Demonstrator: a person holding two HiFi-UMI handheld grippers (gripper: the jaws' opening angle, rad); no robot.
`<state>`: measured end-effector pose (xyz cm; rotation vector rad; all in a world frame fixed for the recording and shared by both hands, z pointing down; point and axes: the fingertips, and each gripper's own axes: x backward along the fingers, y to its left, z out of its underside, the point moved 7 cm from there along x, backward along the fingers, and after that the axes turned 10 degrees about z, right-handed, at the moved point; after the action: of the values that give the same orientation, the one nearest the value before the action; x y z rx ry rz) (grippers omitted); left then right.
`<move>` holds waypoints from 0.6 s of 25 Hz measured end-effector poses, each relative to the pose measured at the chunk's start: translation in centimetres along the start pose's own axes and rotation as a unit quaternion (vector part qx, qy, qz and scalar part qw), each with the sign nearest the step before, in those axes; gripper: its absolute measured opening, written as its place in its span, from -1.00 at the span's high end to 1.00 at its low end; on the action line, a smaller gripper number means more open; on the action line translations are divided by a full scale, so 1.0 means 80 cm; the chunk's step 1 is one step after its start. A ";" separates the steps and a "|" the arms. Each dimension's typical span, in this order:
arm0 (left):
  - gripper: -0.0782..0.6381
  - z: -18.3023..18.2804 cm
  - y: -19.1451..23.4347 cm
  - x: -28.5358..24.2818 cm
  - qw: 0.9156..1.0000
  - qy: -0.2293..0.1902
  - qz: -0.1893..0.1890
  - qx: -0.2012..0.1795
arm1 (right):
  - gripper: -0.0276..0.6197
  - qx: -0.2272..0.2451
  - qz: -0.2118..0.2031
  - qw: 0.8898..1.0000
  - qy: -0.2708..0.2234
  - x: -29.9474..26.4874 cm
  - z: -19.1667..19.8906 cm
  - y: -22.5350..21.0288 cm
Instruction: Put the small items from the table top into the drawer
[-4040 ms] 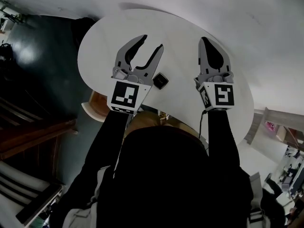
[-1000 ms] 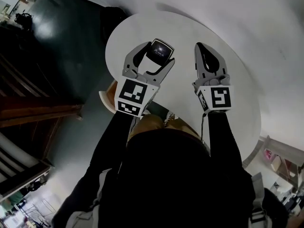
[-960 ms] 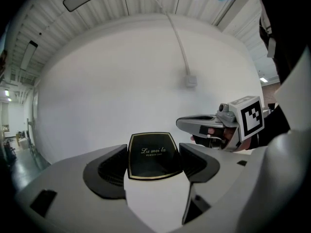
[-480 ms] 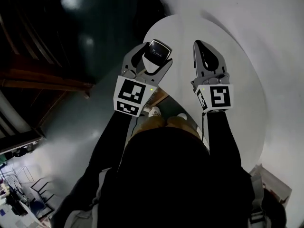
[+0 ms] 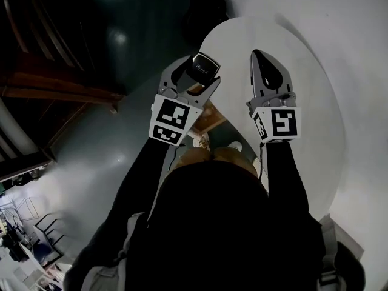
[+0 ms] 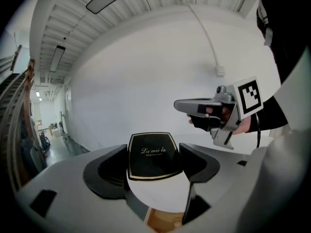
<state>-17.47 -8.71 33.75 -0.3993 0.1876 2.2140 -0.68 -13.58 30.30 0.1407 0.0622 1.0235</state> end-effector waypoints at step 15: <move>-0.19 0.207 0.004 -0.035 0.979 0.189 0.034 0.074 | 0.83 -0.008 -0.002 0.998 0.064 -0.002 0.061 0.004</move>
<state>-19.74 -6.48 50.24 -0.7377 0.5746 2.1552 -0.48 -14.01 35.18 0.0598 0.1702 1.0287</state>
